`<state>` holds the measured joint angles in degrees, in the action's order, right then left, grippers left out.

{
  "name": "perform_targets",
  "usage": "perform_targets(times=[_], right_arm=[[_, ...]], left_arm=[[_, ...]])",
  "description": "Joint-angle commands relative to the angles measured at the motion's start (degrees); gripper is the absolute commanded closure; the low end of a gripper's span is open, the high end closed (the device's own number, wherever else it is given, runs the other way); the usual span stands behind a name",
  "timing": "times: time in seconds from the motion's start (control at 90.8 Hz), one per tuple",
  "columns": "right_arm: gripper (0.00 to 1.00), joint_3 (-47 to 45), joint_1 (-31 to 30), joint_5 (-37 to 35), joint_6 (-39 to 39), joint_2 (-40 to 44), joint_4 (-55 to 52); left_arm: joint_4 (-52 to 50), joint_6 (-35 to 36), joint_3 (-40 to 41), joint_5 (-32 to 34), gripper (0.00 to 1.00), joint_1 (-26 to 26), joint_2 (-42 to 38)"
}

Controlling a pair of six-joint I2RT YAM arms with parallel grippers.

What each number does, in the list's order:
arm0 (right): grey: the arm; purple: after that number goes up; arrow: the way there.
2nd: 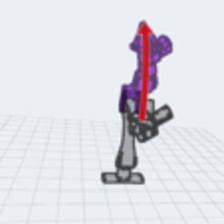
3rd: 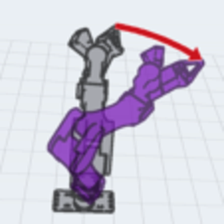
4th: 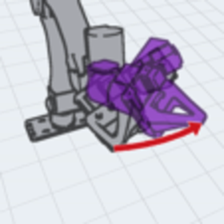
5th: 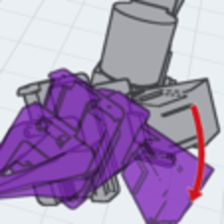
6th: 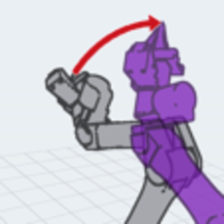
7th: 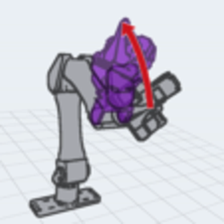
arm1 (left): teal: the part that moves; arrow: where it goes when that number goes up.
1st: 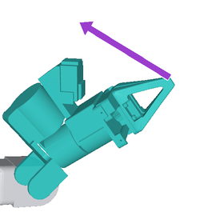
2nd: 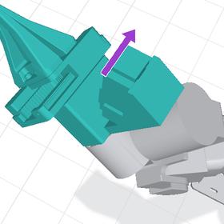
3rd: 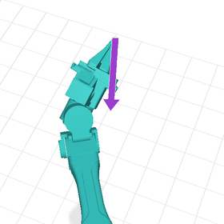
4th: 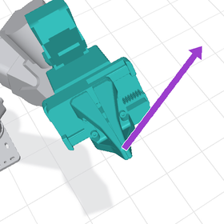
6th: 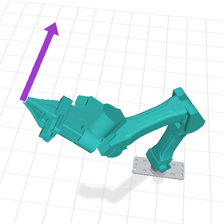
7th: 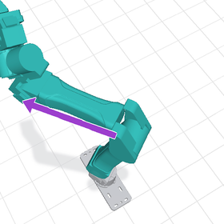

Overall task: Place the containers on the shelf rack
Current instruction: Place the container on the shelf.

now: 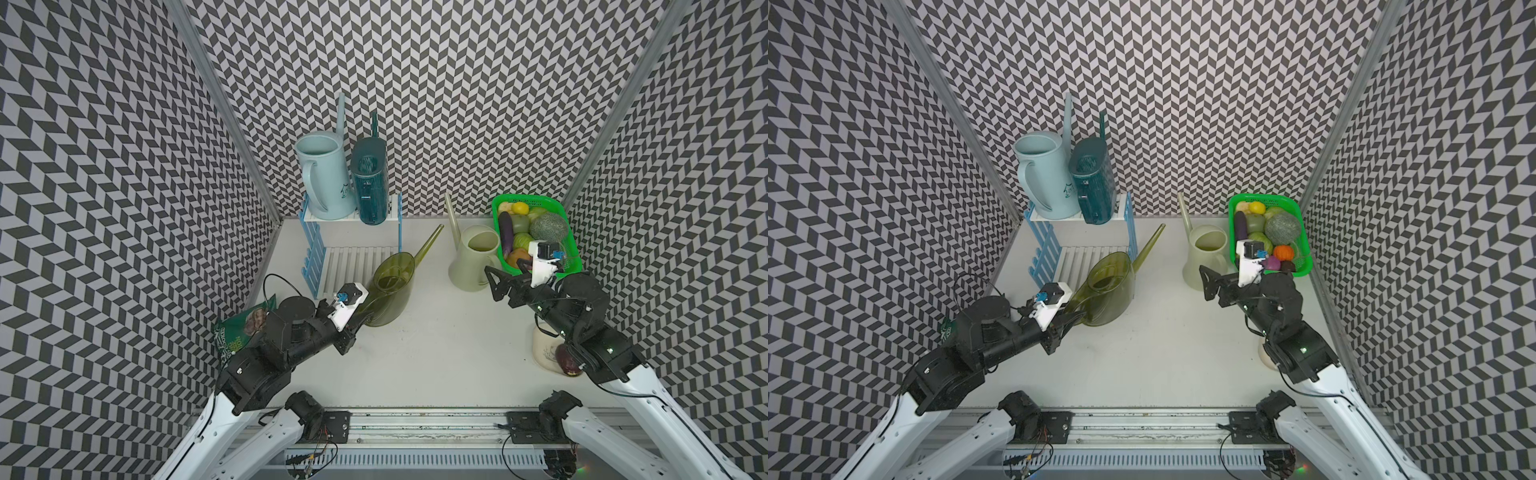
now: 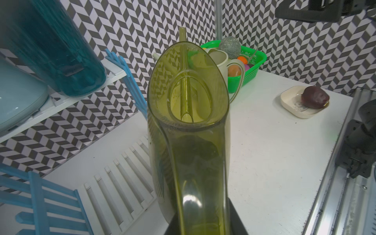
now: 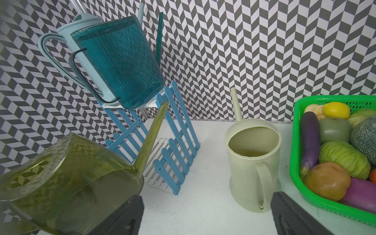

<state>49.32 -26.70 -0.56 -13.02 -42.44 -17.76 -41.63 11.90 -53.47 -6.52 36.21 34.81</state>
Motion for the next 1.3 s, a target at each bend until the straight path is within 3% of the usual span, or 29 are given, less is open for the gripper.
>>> perform_targets(times=[0.0, 0.628, 1.047, 1.289], right_arm=[[0.00, -0.9, 0.2, 0.4, 0.5, 1.1, 2.7], [0.00, -0.7, 0.2, 1.6, -0.5, -0.2, 3.5], [0.00, -0.7, 0.1, 1.8, -0.5, -0.9, 3.7], [0.00, -0.8, 0.2, 2.2, -0.4, -1.3, 4.0]], left_arm=[[4.6, 3.7, -0.6, 4.8, 1.00, -0.4, -1.3], [-0.1, 20.4, 5.7, 15.0, 1.00, -0.4, -10.1], [3.4, 20.7, 11.1, 17.7, 1.00, -0.5, -10.3], [7.8, 20.3, 14.5, 17.6, 1.00, -3.1, -10.8]])
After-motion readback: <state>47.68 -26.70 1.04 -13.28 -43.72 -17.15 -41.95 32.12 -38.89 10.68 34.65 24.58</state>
